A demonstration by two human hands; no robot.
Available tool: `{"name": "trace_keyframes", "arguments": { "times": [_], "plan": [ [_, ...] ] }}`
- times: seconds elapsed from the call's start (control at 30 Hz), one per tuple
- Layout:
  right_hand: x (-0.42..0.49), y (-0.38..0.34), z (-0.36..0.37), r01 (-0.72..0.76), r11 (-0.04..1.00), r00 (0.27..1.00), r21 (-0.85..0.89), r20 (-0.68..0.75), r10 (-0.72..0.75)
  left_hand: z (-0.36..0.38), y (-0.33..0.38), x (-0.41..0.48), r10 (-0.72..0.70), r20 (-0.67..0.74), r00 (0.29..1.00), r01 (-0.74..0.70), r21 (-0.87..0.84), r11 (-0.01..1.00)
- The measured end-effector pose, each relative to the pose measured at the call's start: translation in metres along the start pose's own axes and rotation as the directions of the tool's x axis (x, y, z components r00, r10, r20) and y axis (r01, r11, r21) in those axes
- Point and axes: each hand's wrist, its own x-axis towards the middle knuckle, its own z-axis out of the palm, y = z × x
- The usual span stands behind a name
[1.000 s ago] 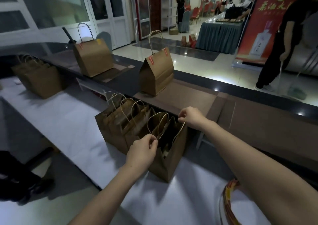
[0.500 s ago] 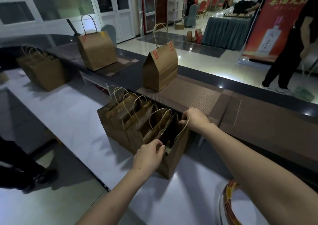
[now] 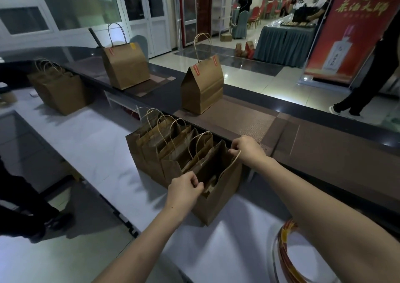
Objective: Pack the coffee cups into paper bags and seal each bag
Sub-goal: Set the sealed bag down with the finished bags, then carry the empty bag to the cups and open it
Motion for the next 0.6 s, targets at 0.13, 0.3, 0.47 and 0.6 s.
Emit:
{"name": "trace_keyframes", "arguments": {
  "times": [0.13,0.3,0.47,0.6],
  "plan": [
    [-0.022,-0.006,-0.012,-0.072,0.994,0.997,0.083,-0.012,0.073,-0.014,0.005,-0.005,0.047,-0.015,0.999,-0.047,0.001,0.999],
    [-0.060,-0.021,-0.027,-0.148,0.979,0.984,0.137,-0.080,0.160,-0.035,0.010,-0.009,0.105,0.010,0.994,-0.105,-0.024,0.994],
    [-0.115,-0.034,-0.037,-0.229,0.953,0.951,0.197,-0.163,0.262,-0.060,0.011,-0.019,0.206,0.046,0.977,-0.206,-0.007,0.978],
    [-0.158,-0.040,-0.042,-0.286,0.921,0.911,0.266,-0.222,0.347,-0.073,0.015,-0.026,0.279,0.058,0.958,-0.280,-0.002,0.960]
  ]
}}
